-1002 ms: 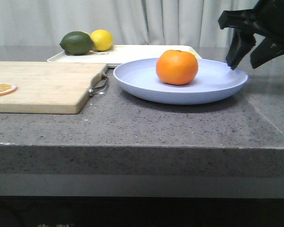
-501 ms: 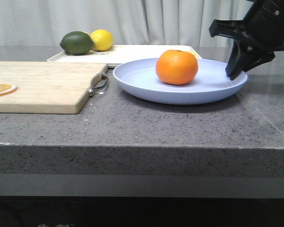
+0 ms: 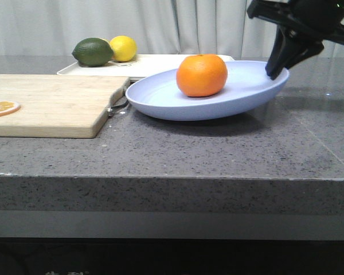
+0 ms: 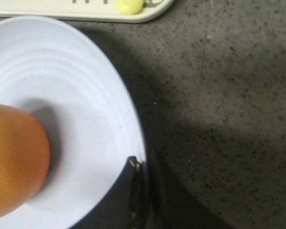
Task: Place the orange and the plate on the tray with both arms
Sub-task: 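Lift the plate with the right gripper and carry it onto the white tray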
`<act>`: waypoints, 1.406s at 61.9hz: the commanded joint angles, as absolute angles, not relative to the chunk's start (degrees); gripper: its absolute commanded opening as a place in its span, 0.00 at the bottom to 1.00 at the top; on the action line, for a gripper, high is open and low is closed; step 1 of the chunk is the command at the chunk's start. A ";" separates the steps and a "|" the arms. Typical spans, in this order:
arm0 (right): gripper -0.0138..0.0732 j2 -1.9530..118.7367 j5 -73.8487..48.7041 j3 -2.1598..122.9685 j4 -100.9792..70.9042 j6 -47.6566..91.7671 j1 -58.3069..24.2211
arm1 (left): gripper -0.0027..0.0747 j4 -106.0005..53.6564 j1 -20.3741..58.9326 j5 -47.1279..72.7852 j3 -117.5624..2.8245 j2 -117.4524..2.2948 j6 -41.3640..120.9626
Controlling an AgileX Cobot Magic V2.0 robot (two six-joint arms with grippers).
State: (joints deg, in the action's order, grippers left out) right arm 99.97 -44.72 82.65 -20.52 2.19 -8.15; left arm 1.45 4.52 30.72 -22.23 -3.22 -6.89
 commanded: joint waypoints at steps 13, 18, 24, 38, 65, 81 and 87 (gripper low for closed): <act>0.09 105.79 -46.98 101.74 -30.27 2.57 -8.03 | 0.01 0.98 4.37 25.80 -23.72 -3.99 -7.27; 0.09 108.88 -47.11 107.40 -31.86 2.57 -8.03 | 0.01 0.98 4.37 25.80 -23.72 -3.99 -7.27; 0.09 112.82 -47.26 114.41 -32.17 1.60 -8.03 | 0.01 0.98 4.37 25.80 -23.72 -3.99 -7.27; 0.09 125.20 -50.31 131.81 -32.12 -0.91 -8.03 | 0.01 0.94 4.37 25.80 -23.72 -3.99 -7.27; 0.09 141.53 -46.77 155.19 -30.43 -11.14 -7.48 | 0.01 0.94 4.37 25.80 -23.72 -3.99 -7.27; 0.09 142.66 -45.46 155.09 -30.39 -11.62 -6.50 | 0.01 0.94 4.37 25.80 -23.72 -3.99 -7.27; 0.09 142.66 -44.42 155.09 -30.39 -11.62 -6.50 | 0.01 0.94 4.37 25.80 -23.72 -3.99 -7.27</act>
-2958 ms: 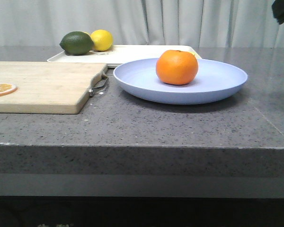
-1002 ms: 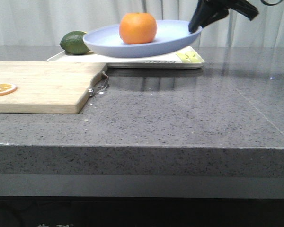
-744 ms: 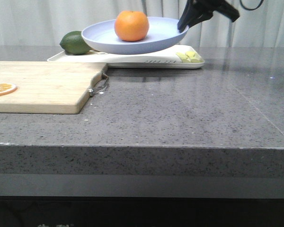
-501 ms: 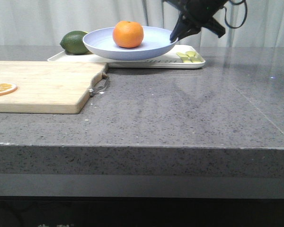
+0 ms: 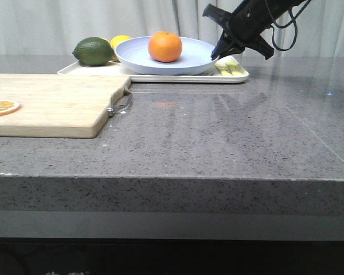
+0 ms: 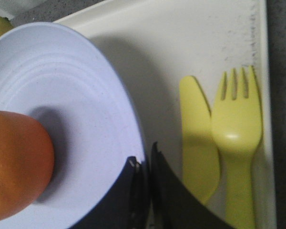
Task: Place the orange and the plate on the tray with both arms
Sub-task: 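Lift the plate with the right gripper and carry it onto the white tray, then lower the plate onto the tray, open the right gripper and withdraw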
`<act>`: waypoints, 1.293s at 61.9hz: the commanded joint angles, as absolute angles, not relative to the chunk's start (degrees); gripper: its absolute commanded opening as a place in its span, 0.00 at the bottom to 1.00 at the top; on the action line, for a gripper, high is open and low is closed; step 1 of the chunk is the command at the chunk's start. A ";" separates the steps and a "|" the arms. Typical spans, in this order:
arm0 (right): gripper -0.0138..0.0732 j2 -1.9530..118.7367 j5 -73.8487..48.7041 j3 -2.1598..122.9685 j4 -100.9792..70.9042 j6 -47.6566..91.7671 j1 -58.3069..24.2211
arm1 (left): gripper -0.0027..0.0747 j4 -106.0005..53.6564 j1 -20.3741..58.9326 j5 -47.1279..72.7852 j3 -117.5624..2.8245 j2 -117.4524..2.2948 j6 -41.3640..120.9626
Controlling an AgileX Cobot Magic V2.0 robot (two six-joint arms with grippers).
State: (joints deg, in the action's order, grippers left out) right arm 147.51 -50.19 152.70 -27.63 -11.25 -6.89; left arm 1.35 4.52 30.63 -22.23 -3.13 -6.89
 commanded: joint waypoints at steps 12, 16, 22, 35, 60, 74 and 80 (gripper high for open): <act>0.14 142.66 -43.79 155.09 -30.39 -11.62 -6.81 | 0.01 0.94 4.37 25.80 -23.72 -3.99 -7.27; 0.19 142.71 -43.60 155.09 -30.39 -11.62 -6.96 | 0.01 0.94 4.37 25.80 -23.72 -3.99 -7.27; 0.23 142.91 -43.45 155.09 -30.39 -11.62 -7.38 | 0.01 0.94 4.37 25.80 -23.72 -3.99 -7.27; 0.29 143.44 -43.51 155.09 -30.44 -11.62 -8.12 | 0.01 0.94 4.37 25.80 -23.72 -3.99 -7.27; 0.63 138.71 -52.40 156.74 -28.03 -11.57 -6.00 | 0.01 0.94 4.37 25.80 -23.72 -3.99 -7.27; 0.33 130.84 -65.75 158.06 -21.02 -11.51 -3.40 | 0.01 0.94 4.37 25.80 -23.72 -3.99 -7.27; 0.15 128.76 -70.70 158.13 -16.93 -11.51 -2.99 | 0.01 0.94 4.37 25.80 -23.72 -3.99 -7.27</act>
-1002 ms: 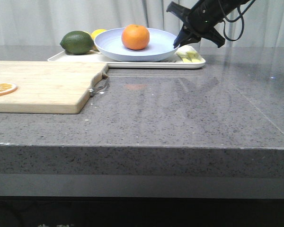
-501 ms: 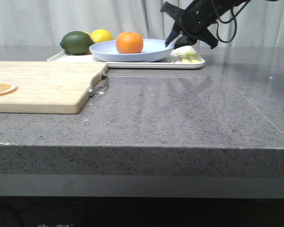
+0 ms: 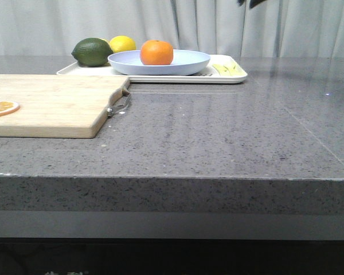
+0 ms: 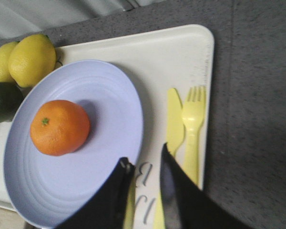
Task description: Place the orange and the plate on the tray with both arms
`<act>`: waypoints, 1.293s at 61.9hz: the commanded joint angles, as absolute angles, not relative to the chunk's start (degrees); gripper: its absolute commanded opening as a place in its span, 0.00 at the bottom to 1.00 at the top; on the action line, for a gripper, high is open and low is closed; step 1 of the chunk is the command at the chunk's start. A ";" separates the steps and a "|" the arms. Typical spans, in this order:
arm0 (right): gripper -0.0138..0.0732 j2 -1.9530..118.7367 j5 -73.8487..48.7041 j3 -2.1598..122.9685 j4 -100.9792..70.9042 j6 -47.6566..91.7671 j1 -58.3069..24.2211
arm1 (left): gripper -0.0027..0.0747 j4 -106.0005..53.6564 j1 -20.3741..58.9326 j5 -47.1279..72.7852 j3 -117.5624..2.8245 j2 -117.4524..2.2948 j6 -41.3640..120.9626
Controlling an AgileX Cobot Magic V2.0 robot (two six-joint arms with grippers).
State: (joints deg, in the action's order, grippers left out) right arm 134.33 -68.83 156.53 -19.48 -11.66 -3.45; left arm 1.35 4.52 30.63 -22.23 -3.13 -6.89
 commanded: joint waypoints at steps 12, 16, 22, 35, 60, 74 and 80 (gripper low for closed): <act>0.08 125.28 -76.66 158.06 -11.24 -9.52 -2.80 | 0.01 0.94 4.37 25.80 -23.72 -3.99 -7.27; 0.08 123.51 -76.66 158.00 -11.30 -8.94 -2.80 | 0.01 0.94 4.37 25.80 -23.72 -3.99 -7.27; 0.08 120.18 -76.77 156.57 -11.30 -7.24 -2.86 | 0.01 0.94 4.37 25.80 -23.72 -3.99 -7.27; 0.08 105.25 -76.65 137.08 -8.27 -3.29 -2.86 | 0.01 0.94 4.37 25.80 -23.72 -3.99 -7.27; 0.08 75.22 -69.80 88.19 3.96 0.00 -2.68 | 0.01 0.94 4.37 25.80 -23.72 -3.99 -7.27; 0.08 56.65 -53.80 61.44 1.93 0.00 -2.68 | 0.01 0.94 4.37 25.80 -23.72 -3.99 -7.27; 0.08 49.25 -47.37 52.88 0.00 0.00 -2.68 | 0.01 0.94 4.37 25.80 -23.72 -3.99 -7.27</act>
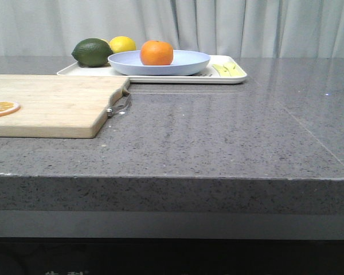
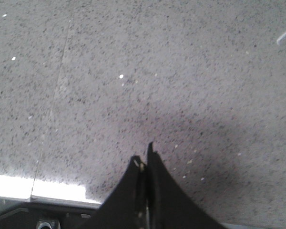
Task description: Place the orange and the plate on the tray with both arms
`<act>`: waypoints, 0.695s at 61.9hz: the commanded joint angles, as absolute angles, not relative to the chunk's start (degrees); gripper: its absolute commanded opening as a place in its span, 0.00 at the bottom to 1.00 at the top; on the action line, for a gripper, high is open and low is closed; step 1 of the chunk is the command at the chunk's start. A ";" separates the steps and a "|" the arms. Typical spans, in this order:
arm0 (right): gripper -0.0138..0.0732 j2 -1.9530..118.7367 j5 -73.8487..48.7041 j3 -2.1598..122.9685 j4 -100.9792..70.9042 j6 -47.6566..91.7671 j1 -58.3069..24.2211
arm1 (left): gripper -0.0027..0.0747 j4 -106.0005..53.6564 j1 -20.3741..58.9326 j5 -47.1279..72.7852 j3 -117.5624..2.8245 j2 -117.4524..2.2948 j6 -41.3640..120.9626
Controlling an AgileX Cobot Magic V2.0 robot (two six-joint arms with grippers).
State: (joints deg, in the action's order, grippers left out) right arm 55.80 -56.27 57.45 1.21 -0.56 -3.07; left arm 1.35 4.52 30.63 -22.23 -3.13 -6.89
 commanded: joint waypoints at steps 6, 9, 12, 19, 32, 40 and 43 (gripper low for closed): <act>0.08 41.06 -40.52 44.65 -1.58 0.00 -2.80 | 0.01 0.94 4.37 25.80 -23.72 -3.99 -7.27; 0.08 37.76 -37.51 40.90 -1.58 0.00 -2.80 | 0.01 0.94 4.37 25.80 -23.72 -3.99 -7.27; 0.08 34.19 -33.51 37.40 -1.58 0.00 -2.80 | 0.01 0.94 4.37 25.80 -23.72 -3.99 -7.27; 0.08 27.23 -26.81 30.38 -1.58 0.00 -2.80 | 0.01 0.94 4.37 25.80 -23.72 -3.99 -7.27; 0.08 18.29 -21.00 23.63 -1.58 0.00 -2.80 | 0.01 0.94 4.37 25.80 -23.72 -3.99 -7.27; 0.08 17.13 -20.24 23.61 -1.58 0.00 -2.80 | 0.01 0.94 4.37 25.80 -23.72 -3.99 -7.27; 0.08 17.13 -20.24 23.61 -1.58 0.00 -2.80 | 0.01 0.94 4.37 25.80 -23.72 -3.99 -7.27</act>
